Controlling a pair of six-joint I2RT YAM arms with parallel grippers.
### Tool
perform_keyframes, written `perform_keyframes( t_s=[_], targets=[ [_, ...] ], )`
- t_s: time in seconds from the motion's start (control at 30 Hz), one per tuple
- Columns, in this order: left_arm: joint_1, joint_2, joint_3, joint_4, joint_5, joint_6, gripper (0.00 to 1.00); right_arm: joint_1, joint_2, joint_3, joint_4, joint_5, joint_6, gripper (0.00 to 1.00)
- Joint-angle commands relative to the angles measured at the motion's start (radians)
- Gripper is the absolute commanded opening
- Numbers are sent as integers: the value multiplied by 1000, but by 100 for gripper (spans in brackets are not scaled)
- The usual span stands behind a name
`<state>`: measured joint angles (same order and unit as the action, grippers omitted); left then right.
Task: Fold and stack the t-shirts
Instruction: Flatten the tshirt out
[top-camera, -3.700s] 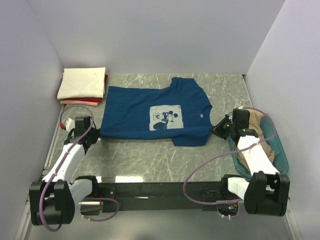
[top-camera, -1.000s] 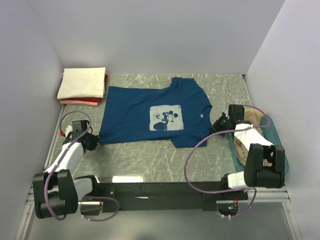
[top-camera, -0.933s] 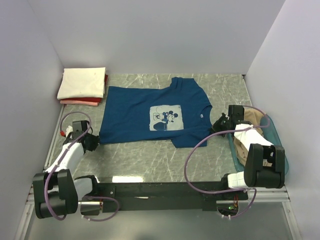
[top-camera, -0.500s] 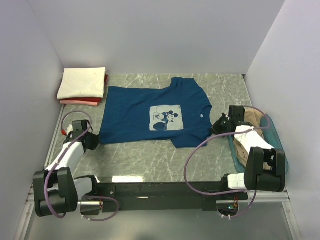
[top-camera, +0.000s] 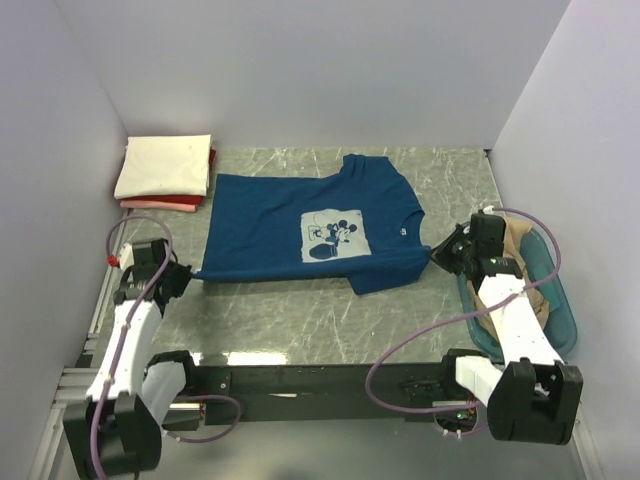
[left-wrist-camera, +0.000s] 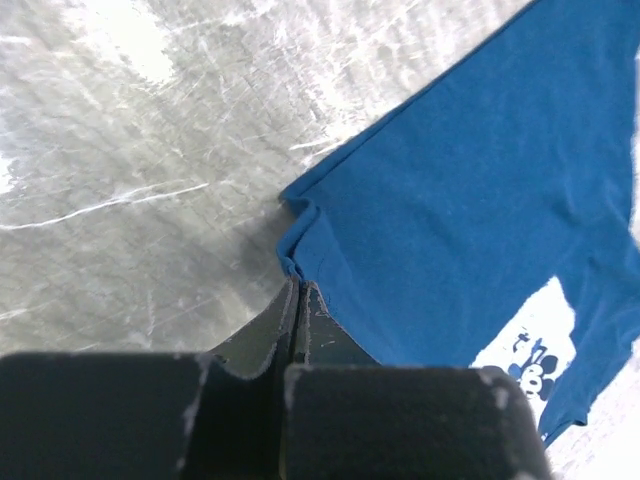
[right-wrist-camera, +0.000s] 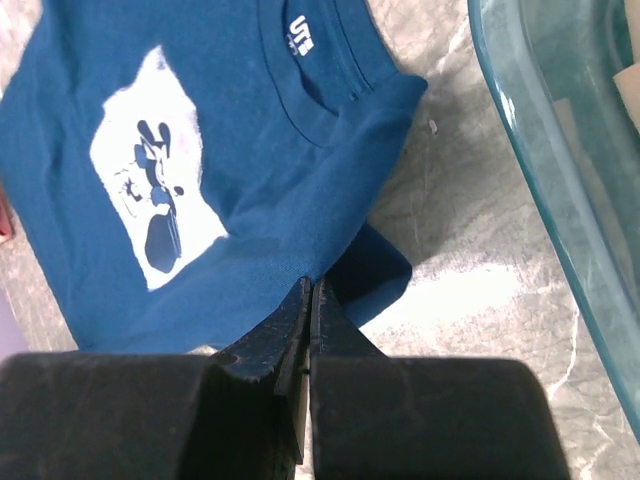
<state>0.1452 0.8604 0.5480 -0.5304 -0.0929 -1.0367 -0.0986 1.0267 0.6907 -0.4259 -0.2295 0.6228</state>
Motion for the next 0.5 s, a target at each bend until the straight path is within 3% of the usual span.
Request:
perform_keyframes(
  t_s=[0.0, 0.1, 0.23, 0.33, 0.43, 0.47],
  targets=[
    [2, 129, 72, 85, 31, -20, 1, -1, 76, 72, 19, 18, -6, 0],
    [2, 355, 182, 187, 82, -28, 2, 0, 229, 154, 62, -28, 23, 0],
    [-7, 702, 465, 138, 68, 0, 2, 0, 452, 259, 96, -50, 63, 0],
    [-6, 796, 545, 122, 84, 15, 6, -1, 533, 265, 141, -79, 86, 0],
    [-4, 799, 552, 130, 84, 36, 25, -1, 559, 256, 153, -80, 80, 0],
    [-3, 792, 547, 138, 84, 41, 40, -3, 558, 250, 162, -77, 75, 0]
  ],
)
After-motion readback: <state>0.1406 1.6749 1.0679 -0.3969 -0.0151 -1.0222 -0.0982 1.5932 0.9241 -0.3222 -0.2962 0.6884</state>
